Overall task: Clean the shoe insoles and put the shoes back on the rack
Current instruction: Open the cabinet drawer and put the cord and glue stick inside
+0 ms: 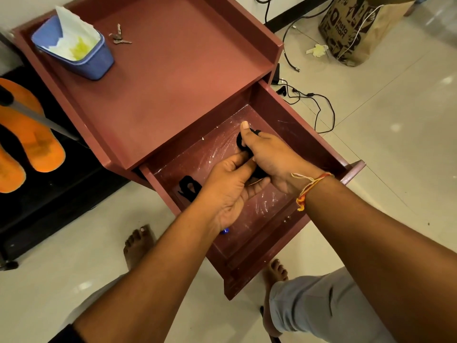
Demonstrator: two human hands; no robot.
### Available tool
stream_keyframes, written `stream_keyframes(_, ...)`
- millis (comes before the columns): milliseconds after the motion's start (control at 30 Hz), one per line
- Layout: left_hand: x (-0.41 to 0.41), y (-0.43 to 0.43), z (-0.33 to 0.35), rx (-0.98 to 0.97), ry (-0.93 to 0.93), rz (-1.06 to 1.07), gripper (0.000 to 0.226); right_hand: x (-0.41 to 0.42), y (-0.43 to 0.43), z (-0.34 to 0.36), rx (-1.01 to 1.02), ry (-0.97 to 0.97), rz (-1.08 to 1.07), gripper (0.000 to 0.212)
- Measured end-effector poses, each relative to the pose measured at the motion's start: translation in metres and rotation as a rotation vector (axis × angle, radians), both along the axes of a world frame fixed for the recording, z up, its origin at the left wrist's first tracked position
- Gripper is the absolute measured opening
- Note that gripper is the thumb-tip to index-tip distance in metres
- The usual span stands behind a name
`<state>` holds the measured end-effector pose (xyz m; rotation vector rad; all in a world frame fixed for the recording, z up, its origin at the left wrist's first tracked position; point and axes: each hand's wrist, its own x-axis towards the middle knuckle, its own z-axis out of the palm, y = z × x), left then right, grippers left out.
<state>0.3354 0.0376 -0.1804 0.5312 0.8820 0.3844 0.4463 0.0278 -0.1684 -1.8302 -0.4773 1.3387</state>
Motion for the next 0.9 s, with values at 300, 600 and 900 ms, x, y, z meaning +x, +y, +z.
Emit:
stream_keyframes(300, 0.000, 0.000, -0.015, 0.060, 0.161, 0.070, 0.020, 0.008, 0.000, -0.003, -0.067, 0.294, -0.006, 0.067)
stream_keyframes(600, -0.005, 0.020, -0.023, 0.048, 0.306, 0.277, 0.017, 0.021, -0.001, -0.005, 0.003, 0.293, -0.003, 0.039)
stream_keyframes(900, 0.002, 0.013, -0.024, 0.069, 0.175, 0.084, 0.019, 0.012, -0.005, -0.015, -0.049, 0.103, 0.063, 0.033)
